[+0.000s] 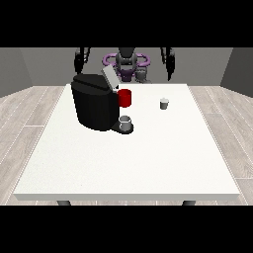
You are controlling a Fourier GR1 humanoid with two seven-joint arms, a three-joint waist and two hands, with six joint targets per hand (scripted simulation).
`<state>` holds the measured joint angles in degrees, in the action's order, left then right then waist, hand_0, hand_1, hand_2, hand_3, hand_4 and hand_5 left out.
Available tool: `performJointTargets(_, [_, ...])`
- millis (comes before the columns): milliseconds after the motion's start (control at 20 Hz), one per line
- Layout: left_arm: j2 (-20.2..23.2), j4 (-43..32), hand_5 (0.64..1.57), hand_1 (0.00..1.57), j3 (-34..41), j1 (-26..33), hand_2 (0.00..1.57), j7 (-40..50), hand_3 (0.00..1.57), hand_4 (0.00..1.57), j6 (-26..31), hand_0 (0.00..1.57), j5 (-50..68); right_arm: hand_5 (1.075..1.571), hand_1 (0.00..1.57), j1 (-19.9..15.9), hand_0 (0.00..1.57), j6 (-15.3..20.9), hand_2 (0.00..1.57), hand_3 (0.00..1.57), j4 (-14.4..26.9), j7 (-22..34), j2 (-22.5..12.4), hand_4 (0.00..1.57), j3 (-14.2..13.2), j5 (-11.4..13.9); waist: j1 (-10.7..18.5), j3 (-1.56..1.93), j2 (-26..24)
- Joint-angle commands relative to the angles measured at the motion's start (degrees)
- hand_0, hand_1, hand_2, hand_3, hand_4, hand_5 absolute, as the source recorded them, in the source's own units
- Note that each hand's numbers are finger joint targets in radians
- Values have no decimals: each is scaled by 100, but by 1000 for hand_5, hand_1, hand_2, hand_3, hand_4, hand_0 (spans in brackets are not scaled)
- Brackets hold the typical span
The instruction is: Insert the coffee pod into the coffee machine and close the lid
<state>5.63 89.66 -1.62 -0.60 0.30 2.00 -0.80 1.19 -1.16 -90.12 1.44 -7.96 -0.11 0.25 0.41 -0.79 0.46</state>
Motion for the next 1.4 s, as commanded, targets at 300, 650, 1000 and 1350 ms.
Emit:
performJointTargets(300, [55, 169, 1571, 0, 273, 690, 0, -1021, 0, 319, 571, 0, 559, 1571, 0, 81, 0, 680, 0, 0, 2, -227, 448, 128, -618, -224, 92, 73, -605])
performJointTargets(650, [366, 169, 1571, 0, 261, 515, 0, -1197, 0, 311, 551, 0, -55, 1571, 0, 213, 0, 669, 0, 0, 390, -1009, 644, 267, -520, -143, 12, 80, -259])
performJointTargets(1000, [1012, -512, 1571, 0, 827, -476, 0, -554, 0, 0, 599, 0, -236, 1571, 0, -123, 0, 546, 0, 0, 195, -756, 634, 168, -321, -174, -367, 79, 97])
performJointTargets(1350, [1241, -1422, 1571, 0, 941, -1317, 0, -301, 0, 0, 764, 0, -352, 1571, 0, -880, 0, 677, 0, 0, 178, -466, 577, 283, -407, -204, -553, 78, 629])
